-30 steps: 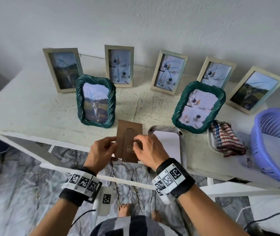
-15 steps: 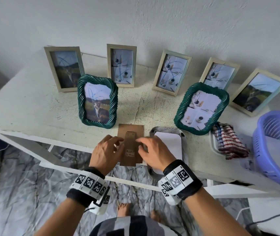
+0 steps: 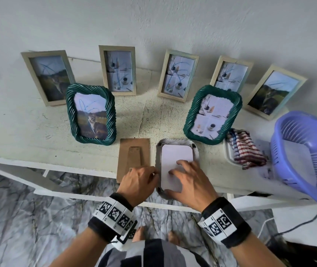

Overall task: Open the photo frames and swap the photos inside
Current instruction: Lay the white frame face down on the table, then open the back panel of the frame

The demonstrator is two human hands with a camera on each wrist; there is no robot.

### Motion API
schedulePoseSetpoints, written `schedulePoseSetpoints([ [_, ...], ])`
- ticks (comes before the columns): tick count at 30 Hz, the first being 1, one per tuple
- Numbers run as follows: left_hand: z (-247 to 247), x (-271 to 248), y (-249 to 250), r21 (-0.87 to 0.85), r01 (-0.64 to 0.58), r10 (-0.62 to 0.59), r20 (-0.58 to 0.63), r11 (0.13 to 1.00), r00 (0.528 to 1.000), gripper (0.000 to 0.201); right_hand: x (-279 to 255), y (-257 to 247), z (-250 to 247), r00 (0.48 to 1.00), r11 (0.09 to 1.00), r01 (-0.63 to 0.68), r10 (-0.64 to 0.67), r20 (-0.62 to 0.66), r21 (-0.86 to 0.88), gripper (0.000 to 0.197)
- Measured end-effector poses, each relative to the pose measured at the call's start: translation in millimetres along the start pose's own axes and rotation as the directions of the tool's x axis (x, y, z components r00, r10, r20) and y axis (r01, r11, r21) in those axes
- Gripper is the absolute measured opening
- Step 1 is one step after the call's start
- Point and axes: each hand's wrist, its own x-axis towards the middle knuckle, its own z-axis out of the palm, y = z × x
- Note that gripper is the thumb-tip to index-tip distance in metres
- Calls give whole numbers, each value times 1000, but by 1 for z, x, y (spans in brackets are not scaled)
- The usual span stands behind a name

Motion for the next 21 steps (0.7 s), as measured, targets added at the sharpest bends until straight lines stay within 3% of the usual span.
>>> schedulePoseSetpoints([
  [4,0,-3,3,6,-3,3,44,1000,999,24,-2,1,3,999,999,18,-17,41,-32,69],
  [8,0,-2,4,-36,4,-2,66,999,998,31,-1,3,3,998,998,32,-28,60,-61,60],
  [16,-2,-3,6,-80,-16,19,41,997,999,21,-6,-3,-1,998,998,39,-36,53,-58,60],
  [21,2,-4,2,-118,-19,20,7,993,1000,16,-6,-3,-1,998,998,58,-58,-13,-14,37],
])
